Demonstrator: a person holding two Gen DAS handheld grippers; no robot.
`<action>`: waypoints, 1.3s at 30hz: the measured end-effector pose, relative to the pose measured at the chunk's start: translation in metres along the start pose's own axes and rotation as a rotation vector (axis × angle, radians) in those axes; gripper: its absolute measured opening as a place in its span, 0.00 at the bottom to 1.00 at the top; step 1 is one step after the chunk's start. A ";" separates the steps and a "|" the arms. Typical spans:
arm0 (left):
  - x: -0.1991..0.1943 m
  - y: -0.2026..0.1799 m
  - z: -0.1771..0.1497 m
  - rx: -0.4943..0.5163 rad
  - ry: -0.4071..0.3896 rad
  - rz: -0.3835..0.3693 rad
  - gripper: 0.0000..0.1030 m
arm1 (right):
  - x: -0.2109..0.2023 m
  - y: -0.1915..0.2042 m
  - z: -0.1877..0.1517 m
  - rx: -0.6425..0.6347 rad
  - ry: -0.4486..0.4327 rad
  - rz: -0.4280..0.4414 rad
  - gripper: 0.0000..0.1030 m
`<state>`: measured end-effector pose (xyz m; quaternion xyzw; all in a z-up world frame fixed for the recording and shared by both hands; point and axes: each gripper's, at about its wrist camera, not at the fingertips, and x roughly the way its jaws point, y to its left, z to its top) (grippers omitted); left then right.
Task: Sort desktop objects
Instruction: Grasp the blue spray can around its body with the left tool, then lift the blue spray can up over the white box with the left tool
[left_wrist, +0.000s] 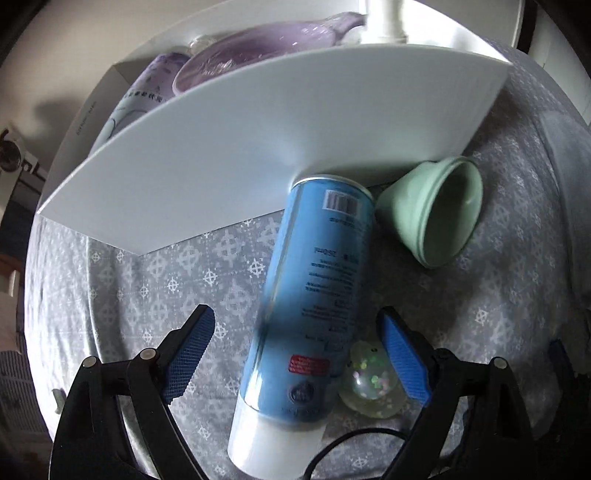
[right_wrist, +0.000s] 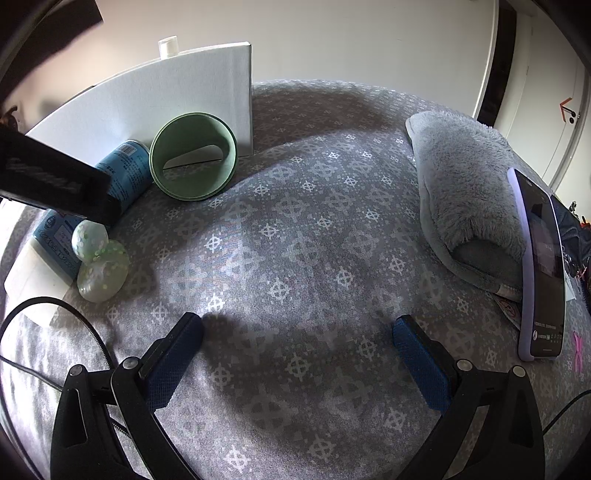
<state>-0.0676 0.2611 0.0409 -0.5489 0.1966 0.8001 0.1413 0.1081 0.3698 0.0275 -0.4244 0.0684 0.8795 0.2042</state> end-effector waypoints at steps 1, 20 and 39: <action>0.006 0.006 0.001 -0.027 0.008 -0.013 0.87 | 0.000 0.000 0.000 0.000 0.000 0.000 1.00; -0.051 0.031 -0.061 -0.200 -0.154 0.157 0.51 | 0.001 -0.003 0.001 0.000 0.001 0.000 1.00; -0.174 0.013 0.046 0.029 -0.508 0.395 0.49 | 0.000 -0.001 0.001 0.000 0.001 0.000 1.00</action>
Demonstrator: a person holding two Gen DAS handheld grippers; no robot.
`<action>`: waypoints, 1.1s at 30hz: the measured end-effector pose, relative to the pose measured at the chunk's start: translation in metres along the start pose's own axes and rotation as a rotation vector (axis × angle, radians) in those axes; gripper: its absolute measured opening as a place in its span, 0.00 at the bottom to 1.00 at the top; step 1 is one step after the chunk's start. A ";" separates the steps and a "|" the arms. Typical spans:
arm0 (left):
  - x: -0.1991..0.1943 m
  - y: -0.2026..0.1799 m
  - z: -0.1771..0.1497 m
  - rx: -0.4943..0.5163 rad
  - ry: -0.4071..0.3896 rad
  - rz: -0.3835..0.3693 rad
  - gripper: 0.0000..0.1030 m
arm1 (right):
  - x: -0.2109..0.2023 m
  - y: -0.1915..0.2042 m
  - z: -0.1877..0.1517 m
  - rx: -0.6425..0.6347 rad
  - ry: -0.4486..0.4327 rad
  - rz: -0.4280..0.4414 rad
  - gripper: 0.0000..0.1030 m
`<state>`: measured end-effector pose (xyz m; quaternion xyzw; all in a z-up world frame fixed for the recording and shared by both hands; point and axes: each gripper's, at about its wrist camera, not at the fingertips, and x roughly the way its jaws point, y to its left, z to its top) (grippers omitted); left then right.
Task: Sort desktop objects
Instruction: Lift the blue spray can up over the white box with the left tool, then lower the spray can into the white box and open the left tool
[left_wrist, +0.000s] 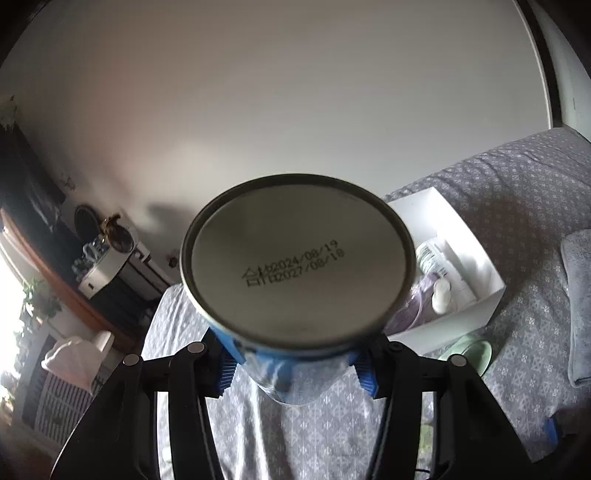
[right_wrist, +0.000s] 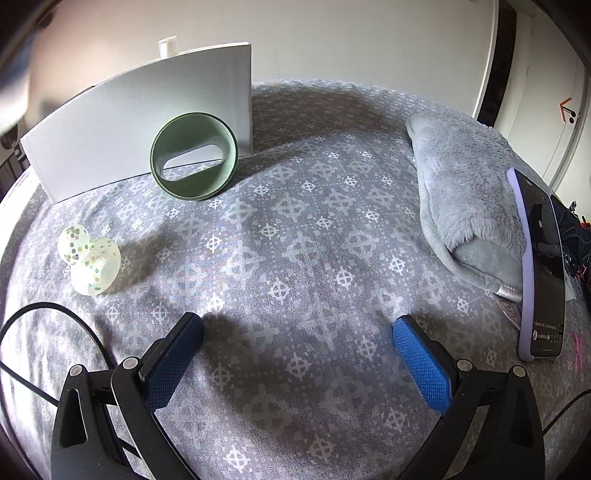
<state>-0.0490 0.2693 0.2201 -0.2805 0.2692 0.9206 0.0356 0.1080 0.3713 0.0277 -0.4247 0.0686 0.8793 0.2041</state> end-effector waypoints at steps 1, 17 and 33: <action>0.002 -0.005 0.007 0.032 -0.019 -0.005 0.49 | 0.000 0.000 0.000 0.000 0.000 0.000 1.00; 0.082 -0.076 0.039 0.278 -0.043 -0.097 0.49 | 0.000 0.000 0.000 -0.001 0.000 -0.001 1.00; 0.061 -0.062 -0.001 0.141 0.050 -0.208 0.85 | 0.000 0.001 0.000 0.000 0.000 0.000 1.00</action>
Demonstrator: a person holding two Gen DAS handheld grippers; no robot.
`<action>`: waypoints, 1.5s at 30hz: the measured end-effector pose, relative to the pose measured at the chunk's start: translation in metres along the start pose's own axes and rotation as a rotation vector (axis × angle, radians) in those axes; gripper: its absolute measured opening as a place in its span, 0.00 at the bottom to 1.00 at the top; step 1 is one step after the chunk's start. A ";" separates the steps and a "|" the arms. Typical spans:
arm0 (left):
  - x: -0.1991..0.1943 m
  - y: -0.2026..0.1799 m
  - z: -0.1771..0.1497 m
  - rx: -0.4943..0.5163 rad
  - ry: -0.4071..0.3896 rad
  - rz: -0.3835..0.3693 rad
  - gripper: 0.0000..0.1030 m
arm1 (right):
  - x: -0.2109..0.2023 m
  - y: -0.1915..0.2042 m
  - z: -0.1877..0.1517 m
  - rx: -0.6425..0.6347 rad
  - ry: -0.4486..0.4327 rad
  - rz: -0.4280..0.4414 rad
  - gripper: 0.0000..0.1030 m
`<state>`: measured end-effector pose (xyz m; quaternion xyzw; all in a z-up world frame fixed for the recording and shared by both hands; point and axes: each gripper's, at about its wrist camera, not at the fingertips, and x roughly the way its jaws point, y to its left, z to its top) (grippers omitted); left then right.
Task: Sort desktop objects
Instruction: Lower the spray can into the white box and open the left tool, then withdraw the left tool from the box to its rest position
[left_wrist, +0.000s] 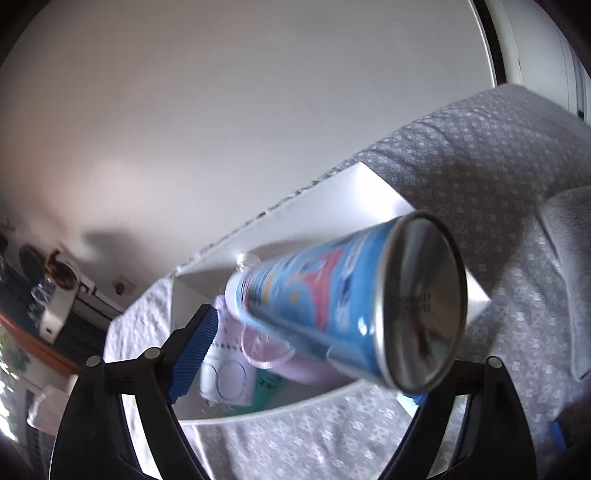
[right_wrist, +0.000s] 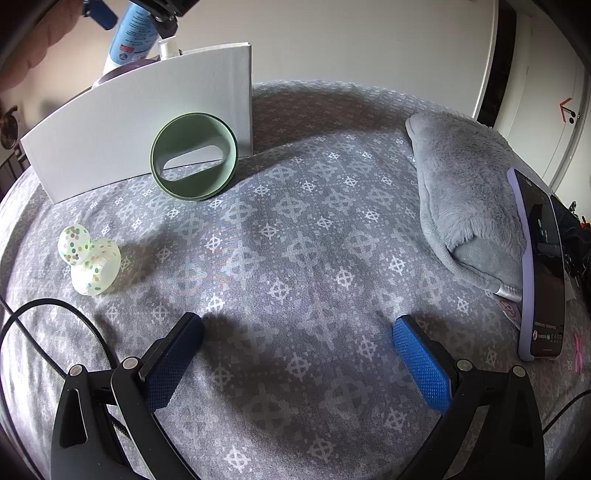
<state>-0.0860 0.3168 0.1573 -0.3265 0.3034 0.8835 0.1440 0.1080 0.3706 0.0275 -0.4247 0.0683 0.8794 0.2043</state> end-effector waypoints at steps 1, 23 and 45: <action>-0.004 -0.001 -0.005 -0.002 0.002 -0.002 0.86 | 0.000 -0.001 0.000 0.000 0.000 0.000 1.00; -0.064 0.035 -0.217 -0.542 0.144 -0.042 0.99 | 0.000 0.000 0.000 0.000 0.000 0.000 1.00; 0.005 0.062 -0.299 -0.642 0.154 -0.089 1.00 | 0.000 0.000 0.000 0.000 0.000 0.000 1.00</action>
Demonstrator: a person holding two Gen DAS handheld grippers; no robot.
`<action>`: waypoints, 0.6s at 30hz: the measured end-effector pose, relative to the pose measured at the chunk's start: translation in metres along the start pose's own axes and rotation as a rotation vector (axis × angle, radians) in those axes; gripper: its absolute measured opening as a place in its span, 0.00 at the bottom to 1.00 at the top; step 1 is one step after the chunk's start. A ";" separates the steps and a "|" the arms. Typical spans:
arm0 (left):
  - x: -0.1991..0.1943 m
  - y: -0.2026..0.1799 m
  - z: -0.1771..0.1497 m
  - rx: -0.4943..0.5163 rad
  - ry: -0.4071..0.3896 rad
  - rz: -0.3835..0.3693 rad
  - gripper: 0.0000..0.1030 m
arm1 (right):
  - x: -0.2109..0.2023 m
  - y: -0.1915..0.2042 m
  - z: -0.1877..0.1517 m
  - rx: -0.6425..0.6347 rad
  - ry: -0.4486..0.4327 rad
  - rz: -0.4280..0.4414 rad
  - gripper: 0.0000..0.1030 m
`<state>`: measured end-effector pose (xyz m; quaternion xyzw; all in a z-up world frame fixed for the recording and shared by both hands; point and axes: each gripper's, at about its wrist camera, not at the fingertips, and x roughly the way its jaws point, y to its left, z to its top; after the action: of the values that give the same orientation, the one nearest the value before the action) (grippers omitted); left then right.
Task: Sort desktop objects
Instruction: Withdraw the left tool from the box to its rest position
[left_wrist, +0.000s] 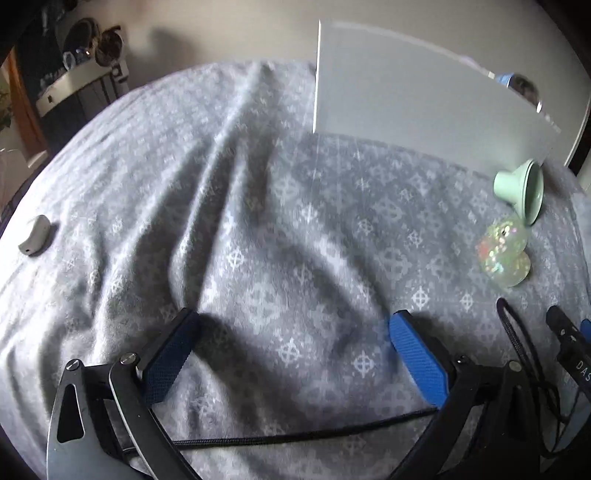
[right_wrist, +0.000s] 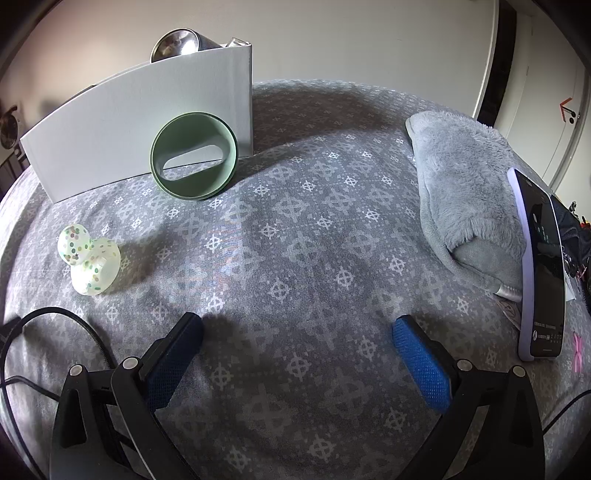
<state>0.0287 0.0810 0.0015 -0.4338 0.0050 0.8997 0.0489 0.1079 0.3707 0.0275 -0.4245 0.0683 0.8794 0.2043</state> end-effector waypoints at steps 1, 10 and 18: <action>-0.002 0.000 -0.002 0.002 -0.014 -0.003 1.00 | 0.000 0.000 0.000 0.000 0.000 0.000 1.00; -0.003 -0.007 -0.004 0.031 -0.010 0.033 1.00 | 0.000 0.000 0.000 0.000 0.000 0.000 1.00; -0.003 -0.006 -0.003 0.030 -0.010 0.033 1.00 | 0.000 0.000 0.000 0.000 0.000 0.000 1.00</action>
<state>0.0332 0.0868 0.0023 -0.4286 0.0252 0.9022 0.0406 0.1079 0.3707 0.0274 -0.4246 0.0681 0.8794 0.2044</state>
